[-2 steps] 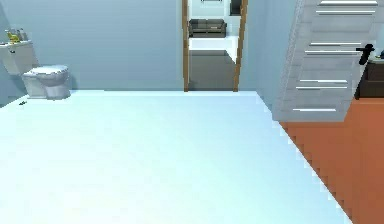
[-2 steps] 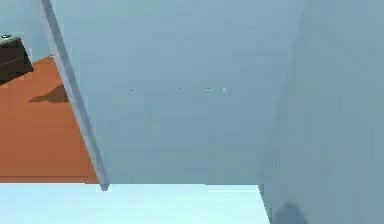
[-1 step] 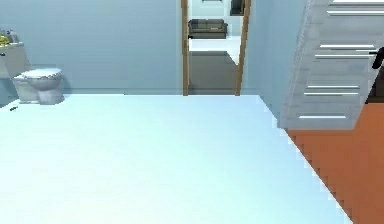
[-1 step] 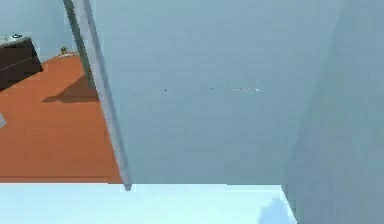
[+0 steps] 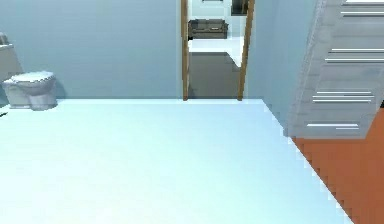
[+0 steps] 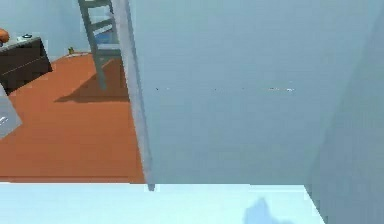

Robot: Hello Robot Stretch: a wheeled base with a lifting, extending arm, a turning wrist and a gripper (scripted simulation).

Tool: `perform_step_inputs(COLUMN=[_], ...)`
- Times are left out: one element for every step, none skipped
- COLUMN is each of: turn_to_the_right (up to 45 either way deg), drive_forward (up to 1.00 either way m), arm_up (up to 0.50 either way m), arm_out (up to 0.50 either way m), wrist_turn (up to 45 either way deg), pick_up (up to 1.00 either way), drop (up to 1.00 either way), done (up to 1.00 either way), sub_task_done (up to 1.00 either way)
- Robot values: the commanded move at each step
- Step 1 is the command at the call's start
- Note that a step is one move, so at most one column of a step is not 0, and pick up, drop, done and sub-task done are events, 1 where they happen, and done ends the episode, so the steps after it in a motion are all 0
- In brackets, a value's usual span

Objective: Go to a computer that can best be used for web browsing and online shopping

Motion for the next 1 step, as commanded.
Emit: perform_step_inputs(turn_to_the_right=[9.0], drive_forward=[0.00], arm_up=[0.00], arm_out=[0.00], wrist_turn=[0.0], pick_up=[0.00], drop=[0.00], done=[0.00], sub_task_done=[0.00])
